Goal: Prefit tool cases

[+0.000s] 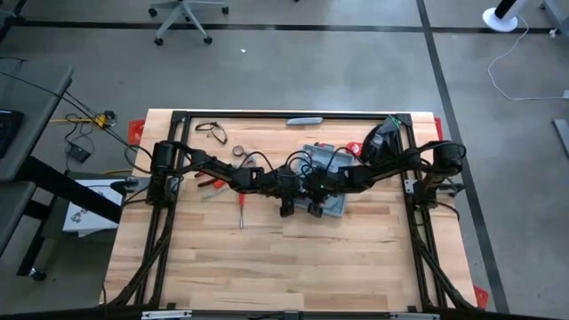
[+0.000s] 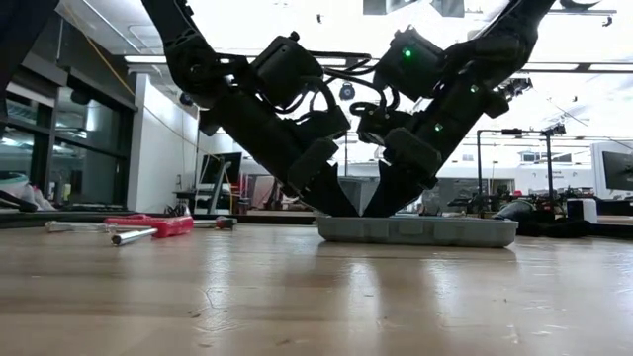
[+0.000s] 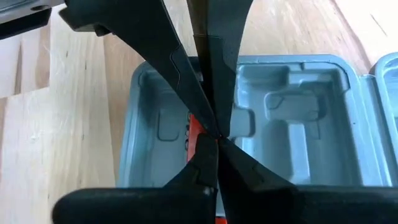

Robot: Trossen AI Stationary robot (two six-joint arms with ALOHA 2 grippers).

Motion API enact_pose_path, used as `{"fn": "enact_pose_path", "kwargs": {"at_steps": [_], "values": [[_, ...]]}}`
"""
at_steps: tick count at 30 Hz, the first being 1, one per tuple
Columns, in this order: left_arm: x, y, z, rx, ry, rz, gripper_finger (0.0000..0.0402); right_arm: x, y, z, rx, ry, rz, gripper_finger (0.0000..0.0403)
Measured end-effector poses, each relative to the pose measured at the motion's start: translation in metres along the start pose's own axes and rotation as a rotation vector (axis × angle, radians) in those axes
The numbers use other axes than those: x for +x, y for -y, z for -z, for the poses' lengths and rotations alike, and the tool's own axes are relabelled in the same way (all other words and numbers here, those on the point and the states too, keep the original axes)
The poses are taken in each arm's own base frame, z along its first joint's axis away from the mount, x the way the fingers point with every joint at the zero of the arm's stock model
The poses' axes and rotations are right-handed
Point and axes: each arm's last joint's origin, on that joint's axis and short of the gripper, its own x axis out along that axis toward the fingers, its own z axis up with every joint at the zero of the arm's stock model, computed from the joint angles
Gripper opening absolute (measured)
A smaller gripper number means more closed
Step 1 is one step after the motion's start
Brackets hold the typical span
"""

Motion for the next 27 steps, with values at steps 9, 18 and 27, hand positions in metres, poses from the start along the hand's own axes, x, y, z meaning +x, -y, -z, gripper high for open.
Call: {"fn": "enact_pose_path", "kwargs": {"at_steps": [9,18,27], "values": [[-0.003,0.000,-0.003,0.033,0.009,0.021,0.0000,0.009,0.000,0.004,0.004,-0.019,-0.018,0.0000],[-0.026,-0.001,-0.020,0.082,0.051,0.016,0.0000,0.009,-0.001,0.003,0.003,-0.008,-0.032,0.0000],[-0.035,-0.001,-0.018,0.110,-0.037,-0.025,0.0000,0.010,-0.001,0.003,0.000,-0.003,-0.033,0.0000]]}}
